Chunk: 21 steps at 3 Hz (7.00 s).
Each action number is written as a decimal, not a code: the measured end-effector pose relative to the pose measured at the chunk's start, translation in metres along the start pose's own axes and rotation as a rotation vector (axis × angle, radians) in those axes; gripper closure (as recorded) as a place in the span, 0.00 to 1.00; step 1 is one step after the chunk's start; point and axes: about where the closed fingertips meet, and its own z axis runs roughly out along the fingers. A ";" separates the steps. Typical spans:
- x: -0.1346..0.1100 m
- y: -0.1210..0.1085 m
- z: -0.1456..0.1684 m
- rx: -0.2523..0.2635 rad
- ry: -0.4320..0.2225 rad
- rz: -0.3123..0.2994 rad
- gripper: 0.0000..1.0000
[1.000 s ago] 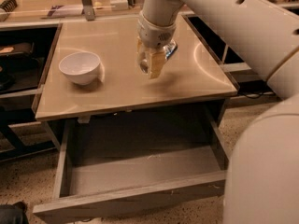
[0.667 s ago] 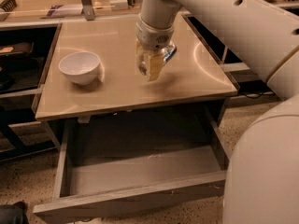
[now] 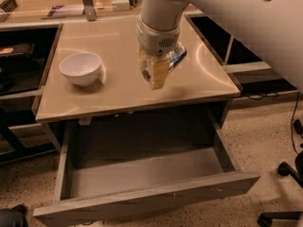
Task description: Place redbull can into top drawer
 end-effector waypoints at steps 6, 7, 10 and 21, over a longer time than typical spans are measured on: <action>-0.060 0.161 0.090 -0.195 -0.152 0.300 1.00; -0.061 0.161 0.094 -0.196 -0.157 0.302 1.00; -0.062 0.152 0.146 -0.194 -0.225 0.334 1.00; -0.091 0.126 0.251 -0.253 -0.257 0.378 0.00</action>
Offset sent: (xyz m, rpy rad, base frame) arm -0.1815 -0.0286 -0.0688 0.0181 0.2854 -0.3403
